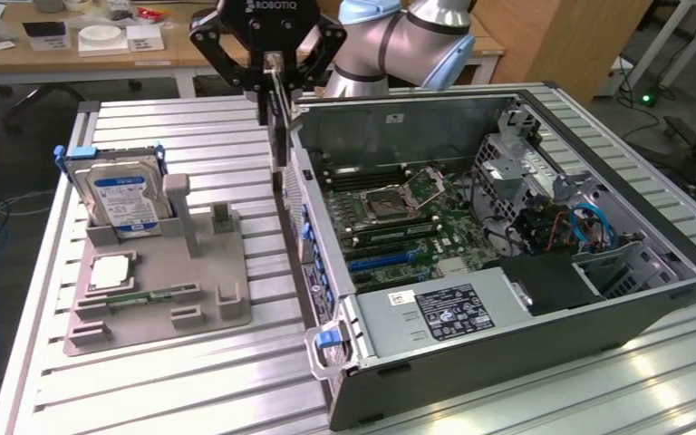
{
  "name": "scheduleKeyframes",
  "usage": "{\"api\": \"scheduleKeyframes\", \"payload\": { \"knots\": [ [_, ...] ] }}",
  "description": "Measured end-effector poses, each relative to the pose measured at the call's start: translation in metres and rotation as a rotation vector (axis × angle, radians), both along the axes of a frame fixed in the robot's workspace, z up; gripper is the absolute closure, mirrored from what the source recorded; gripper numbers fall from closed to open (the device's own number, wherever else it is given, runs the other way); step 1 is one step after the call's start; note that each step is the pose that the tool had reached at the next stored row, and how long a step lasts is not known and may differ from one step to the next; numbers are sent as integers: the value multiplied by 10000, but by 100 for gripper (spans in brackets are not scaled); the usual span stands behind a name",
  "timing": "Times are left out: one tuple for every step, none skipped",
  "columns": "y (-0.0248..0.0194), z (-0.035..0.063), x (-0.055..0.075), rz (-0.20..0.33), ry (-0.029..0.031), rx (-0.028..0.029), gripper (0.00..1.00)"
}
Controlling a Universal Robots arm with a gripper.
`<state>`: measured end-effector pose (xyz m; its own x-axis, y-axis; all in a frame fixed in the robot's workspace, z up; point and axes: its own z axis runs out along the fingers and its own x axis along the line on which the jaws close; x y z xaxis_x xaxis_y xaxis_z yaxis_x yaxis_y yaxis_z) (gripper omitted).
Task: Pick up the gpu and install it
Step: 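Pick up the gpu and move the gpu toward the slot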
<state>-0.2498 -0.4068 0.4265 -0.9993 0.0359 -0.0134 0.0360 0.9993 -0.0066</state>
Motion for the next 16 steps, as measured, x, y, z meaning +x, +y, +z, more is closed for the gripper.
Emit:
{"api": "scheduleKeyframes", "payload": {
  "knots": [
    [0,0,14,6,0,0,72],
    [0,0,28,13,1,0,72],
    [0,0,46,21,1,0,72],
    [0,1,63,26,2,-1,72],
    [0,1,79,29,1,0,72],
    [0,0,96,31,0,0,72],
    [0,0,116,36,0,0,72],
    [0,0,129,38,1,1,72],
    [0,0,142,40,0,0,72],
    [0,0,156,42,1,0,72],
    [0,0,170,45,0,1,72],
    [0,0,185,48,1,0,72],
    [0,0,199,52,1,1,72],
    [0,0,211,53,1,0,72],
    [0,0,221,55,1,1,72],
    [0,-1,230,56,0,1,72]
  ]
}}
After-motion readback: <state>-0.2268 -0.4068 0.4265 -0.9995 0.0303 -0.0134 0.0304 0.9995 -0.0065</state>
